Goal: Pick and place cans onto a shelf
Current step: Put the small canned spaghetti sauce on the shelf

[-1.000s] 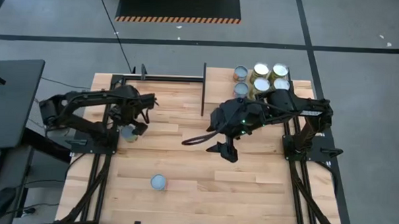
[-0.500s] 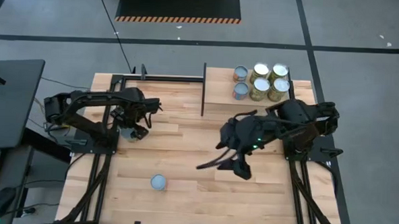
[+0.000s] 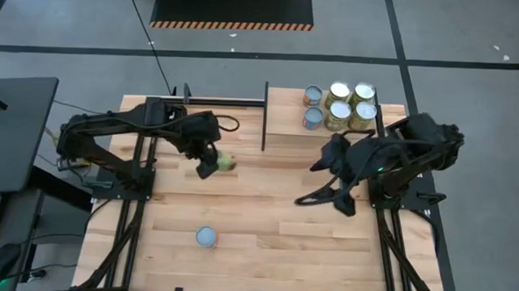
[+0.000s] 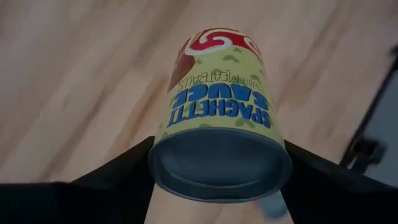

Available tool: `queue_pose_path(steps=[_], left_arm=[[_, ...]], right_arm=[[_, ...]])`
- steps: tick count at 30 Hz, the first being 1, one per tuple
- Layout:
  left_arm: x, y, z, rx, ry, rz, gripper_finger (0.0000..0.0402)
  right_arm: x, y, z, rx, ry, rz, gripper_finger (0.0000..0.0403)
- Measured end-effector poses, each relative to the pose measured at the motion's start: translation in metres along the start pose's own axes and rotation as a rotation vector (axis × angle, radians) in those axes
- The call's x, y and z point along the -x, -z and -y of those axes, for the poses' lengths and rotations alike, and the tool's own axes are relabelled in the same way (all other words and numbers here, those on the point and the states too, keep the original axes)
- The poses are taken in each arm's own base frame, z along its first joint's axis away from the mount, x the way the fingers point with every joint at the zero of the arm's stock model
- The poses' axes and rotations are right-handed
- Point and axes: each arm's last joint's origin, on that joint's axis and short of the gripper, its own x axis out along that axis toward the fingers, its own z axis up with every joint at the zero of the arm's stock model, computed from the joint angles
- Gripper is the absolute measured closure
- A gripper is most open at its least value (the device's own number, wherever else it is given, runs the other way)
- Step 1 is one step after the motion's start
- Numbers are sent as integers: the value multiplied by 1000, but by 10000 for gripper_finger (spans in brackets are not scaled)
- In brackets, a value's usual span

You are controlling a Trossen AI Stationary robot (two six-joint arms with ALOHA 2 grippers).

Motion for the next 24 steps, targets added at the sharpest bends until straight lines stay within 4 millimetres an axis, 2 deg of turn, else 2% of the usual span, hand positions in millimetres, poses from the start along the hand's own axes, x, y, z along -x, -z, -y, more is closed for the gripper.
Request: queue_pose_path(steps=[4,9,11,15,20,24], left_arm=[[14,-22,20,-3,38,111,116],[9,-45,41,-153,27,101,115],[-4,-48,52,-256,22,64,115],[-44,-43,79,-554,-2,-42,115],[-86,-26,110,-849,-33,-155,114],[-116,-10,128,-1094,-91,-262,114]], right_arm=[[17,3,7,-18,29,51,54],[24,6,11,-15,47,49,54],[23,8,12,-10,58,32,54],[13,8,10,0,79,-4,54],[-3,12,9,11,127,-60,54],[-21,21,5,7,141,-142,54]])
